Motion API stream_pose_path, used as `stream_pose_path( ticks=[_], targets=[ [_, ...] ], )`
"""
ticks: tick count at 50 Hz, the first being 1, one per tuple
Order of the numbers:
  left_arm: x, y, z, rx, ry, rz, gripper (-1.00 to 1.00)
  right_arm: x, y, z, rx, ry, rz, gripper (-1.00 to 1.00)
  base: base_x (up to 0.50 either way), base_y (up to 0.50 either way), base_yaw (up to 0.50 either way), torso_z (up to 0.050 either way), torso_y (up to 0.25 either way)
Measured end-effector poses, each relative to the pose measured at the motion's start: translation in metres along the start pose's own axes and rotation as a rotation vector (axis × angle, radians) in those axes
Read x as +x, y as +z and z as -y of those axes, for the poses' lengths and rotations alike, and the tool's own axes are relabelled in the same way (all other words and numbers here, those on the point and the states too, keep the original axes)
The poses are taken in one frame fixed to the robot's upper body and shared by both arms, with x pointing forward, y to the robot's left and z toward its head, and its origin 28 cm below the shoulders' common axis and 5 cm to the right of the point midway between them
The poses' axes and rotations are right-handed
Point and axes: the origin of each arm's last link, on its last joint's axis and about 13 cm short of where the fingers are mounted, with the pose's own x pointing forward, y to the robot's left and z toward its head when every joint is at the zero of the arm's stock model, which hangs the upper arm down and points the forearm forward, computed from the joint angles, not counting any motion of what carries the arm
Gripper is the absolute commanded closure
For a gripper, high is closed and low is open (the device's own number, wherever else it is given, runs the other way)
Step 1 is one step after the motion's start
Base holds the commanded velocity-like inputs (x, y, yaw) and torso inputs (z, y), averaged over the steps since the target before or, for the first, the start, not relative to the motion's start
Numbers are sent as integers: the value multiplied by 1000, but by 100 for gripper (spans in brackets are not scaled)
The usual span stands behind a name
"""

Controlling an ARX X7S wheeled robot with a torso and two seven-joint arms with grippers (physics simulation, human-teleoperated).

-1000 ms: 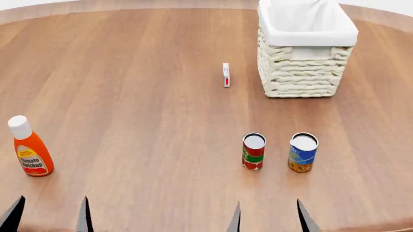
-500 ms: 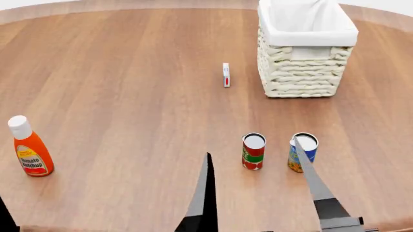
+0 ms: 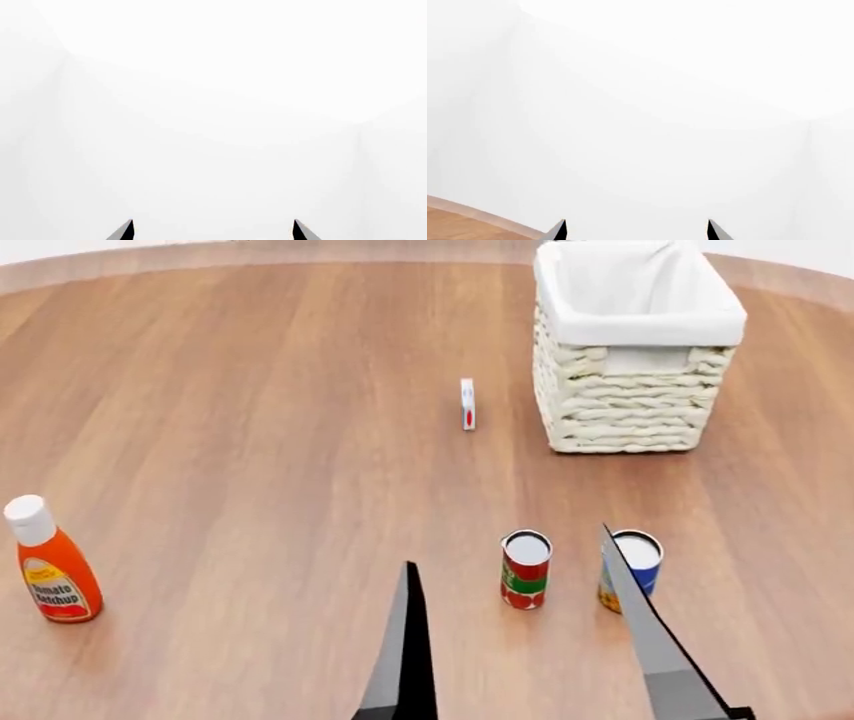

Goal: Pick up the tomato sauce, and put it in the basket.

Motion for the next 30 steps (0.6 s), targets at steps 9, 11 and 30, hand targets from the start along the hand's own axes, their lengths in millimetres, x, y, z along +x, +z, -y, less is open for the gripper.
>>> stream_pose_path(
  ticks=[9, 11, 30],
  targets=[
    [-1, 0, 0, -7, 2, -8, -100, -1, 1, 0, -5, 3, 3, -100, 179, 0, 0, 0, 0],
    [-1, -1, 0, -11, 4, -12, -100, -1, 1, -1, -5, 4, 3, -100, 180, 0, 0, 0, 0],
    [-1, 0, 1, -24, 6, -23, -100, -3, 3, -1, -16, 5, 0, -100, 177, 0, 0, 0, 0]
  ],
)
